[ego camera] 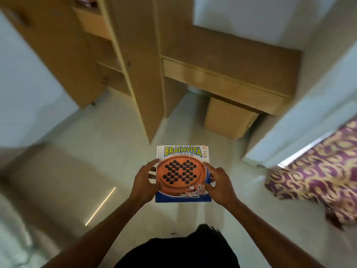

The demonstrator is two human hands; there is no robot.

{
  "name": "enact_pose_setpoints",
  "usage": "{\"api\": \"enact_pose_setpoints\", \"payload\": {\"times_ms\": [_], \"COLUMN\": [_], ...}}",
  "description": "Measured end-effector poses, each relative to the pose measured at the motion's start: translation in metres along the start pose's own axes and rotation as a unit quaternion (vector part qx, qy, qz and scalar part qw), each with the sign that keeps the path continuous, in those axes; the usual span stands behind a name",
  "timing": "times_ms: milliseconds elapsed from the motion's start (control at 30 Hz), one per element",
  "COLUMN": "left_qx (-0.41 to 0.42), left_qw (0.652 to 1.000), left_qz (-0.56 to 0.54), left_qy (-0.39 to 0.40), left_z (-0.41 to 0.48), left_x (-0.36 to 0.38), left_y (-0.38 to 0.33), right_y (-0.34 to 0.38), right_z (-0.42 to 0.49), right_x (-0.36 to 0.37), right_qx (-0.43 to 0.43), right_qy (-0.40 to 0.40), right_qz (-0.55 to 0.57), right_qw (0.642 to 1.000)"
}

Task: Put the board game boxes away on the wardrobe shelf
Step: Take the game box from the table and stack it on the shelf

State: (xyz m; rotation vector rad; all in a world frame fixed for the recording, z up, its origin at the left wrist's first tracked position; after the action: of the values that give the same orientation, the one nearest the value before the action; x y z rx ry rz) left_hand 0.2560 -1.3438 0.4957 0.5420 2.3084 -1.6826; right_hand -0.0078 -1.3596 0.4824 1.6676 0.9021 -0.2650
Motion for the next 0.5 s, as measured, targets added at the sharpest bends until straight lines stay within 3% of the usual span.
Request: {"api": "enact_pose_setpoints", "payload": {"times_ms": [167,500], "left_qx": [-0.034,-0.097], "left_qw": [0.992,0.962], "left_qz": [-0.005,-0.033], "left_qy": [-0.119,-0.251], "left_z": [0.000,0.061], "left_x": [-0.115,-0.314], "left_y": [0.053,0.117], "right_y": [0.097,0.270], "right_z": [0.103,0.302], "right_x": [0.062,0.162], "right_qx": [-0.056,-0.143], "right_qy": [0.087,0.174], "right_qz": [-0.041,-0.069], "right_qw": [0.994,0.972]}}
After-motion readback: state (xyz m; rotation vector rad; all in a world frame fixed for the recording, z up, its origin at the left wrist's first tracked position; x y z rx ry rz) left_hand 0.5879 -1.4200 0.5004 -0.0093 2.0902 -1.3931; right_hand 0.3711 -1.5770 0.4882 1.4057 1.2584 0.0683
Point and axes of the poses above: each hand's wrist, its own z-axis towards the middle knuckle, its own x-axis out of the palm, y = z × x, the point moved 7 cm from there along z, towards the middle knuckle, and after that the axes turned 10 degrees about y, right-handed, at the moved point
